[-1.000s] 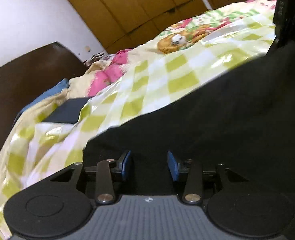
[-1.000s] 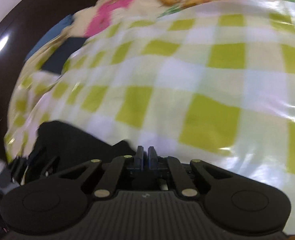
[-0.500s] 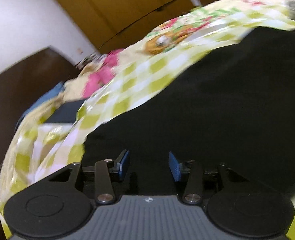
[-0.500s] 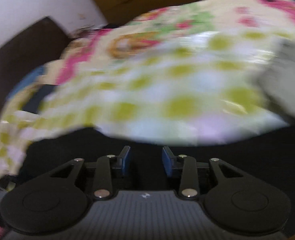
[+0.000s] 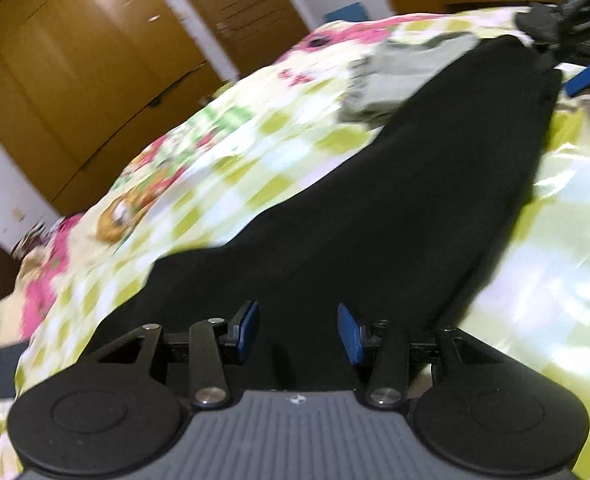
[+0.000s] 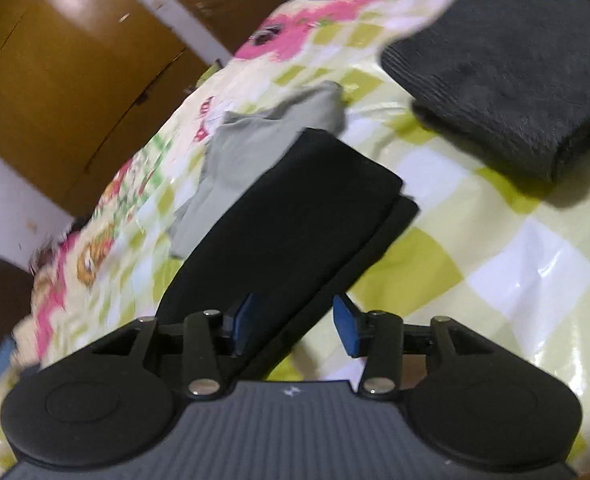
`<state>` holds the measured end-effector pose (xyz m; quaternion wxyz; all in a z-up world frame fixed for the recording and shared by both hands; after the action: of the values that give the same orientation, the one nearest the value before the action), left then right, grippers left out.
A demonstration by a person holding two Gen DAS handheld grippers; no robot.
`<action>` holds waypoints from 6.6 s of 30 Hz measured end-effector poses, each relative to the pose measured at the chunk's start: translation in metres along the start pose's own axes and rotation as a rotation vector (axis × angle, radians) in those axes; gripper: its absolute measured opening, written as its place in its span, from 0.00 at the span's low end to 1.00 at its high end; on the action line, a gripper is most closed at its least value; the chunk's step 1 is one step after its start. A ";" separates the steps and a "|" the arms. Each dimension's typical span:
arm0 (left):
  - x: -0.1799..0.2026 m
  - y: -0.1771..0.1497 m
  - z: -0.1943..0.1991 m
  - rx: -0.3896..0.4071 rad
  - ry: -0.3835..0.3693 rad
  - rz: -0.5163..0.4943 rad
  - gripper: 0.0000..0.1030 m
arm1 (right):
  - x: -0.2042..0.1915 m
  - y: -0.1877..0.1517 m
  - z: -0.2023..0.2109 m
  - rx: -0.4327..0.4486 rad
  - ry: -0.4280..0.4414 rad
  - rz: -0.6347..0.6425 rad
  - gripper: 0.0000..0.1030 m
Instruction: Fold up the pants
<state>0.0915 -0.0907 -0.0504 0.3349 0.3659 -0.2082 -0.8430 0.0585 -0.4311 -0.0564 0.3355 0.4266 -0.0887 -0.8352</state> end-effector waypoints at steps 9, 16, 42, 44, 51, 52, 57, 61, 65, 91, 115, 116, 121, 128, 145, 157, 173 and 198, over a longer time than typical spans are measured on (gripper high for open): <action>0.033 0.026 -0.003 0.010 -0.035 -0.049 0.56 | 0.026 0.005 -0.011 0.037 0.118 -0.210 0.44; 0.052 0.040 -0.003 0.033 -0.069 -0.090 0.56 | 0.020 0.009 0.020 0.077 0.010 -0.071 0.46; 0.060 0.061 0.002 0.092 -0.110 -0.087 0.57 | 0.038 0.031 -0.009 0.045 0.233 -0.294 0.04; 0.060 0.061 0.002 0.094 -0.114 -0.089 0.57 | 0.035 0.030 0.005 0.058 0.256 -0.270 0.04; 0.069 0.054 -0.007 0.066 -0.125 -0.106 0.58 | 0.046 0.025 -0.011 0.021 0.164 -0.244 0.04; 0.068 0.053 -0.007 0.064 -0.130 -0.100 0.58 | 0.047 0.024 -0.009 0.017 0.165 -0.242 0.04; 0.066 0.051 -0.013 0.054 -0.138 -0.083 0.58 | 0.052 0.026 -0.004 0.009 0.146 -0.224 0.04; 0.067 0.049 -0.013 0.057 -0.137 -0.082 0.58 | 0.049 0.019 0.004 -0.017 0.123 -0.262 0.12; 0.067 0.048 -0.014 0.059 -0.139 -0.074 0.58 | 0.052 0.008 0.009 -0.031 0.132 -0.315 0.28; 0.024 0.020 -0.004 0.050 -0.136 0.103 0.59 | 0.013 0.005 -0.032 0.064 0.323 -0.411 0.09; -0.160 -0.152 0.040 -0.036 0.115 0.515 0.59 | -0.393 -0.187 -0.097 -0.260 0.451 0.641 0.09; -0.166 -0.159 0.042 -0.037 0.121 0.532 0.59 | -0.406 -0.204 -0.102 -0.275 0.450 0.696 0.09; -0.189 -0.191 0.052 -0.043 0.158 0.592 0.59 | -0.441 -0.297 -0.125 -0.347 0.371 0.982 0.09; -0.202 -0.222 0.063 -0.040 0.169 0.639 0.64 | -0.440 -0.381 -0.144 -0.305 0.203 1.356 0.09; -0.208 -0.251 0.084 0.004 0.185 0.706 0.64 | -0.474 -0.418 -0.150 -0.235 0.199 1.420 0.09; -0.201 -0.254 0.093 -0.008 0.195 0.715 0.65 | -0.507 -0.452 -0.147 -0.269 0.282 1.447 0.11; -0.196 -0.253 0.106 -0.063 0.220 0.675 0.65 | -0.511 -0.480 -0.124 -0.444 0.565 1.379 0.35; -0.222 -0.210 0.025 -0.245 0.232 0.610 0.66 | -0.376 -0.320 -0.128 -0.392 0.247 1.080 0.40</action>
<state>0.0985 0.2157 -0.0533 0.6342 0.3371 -0.1658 -0.6758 0.1567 0.0687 -0.0288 0.7941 0.3450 -0.0975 -0.4907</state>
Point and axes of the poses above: each gripper's, at about its wrist camera, not at the fingertips, and z roughly against the way its jaws point, x to its right, y to its top, the point moved 4 cm from there along -z, roughly the way its jaws point, and after that the axes turned 4 degrees about -x, right-handed, at the moved point
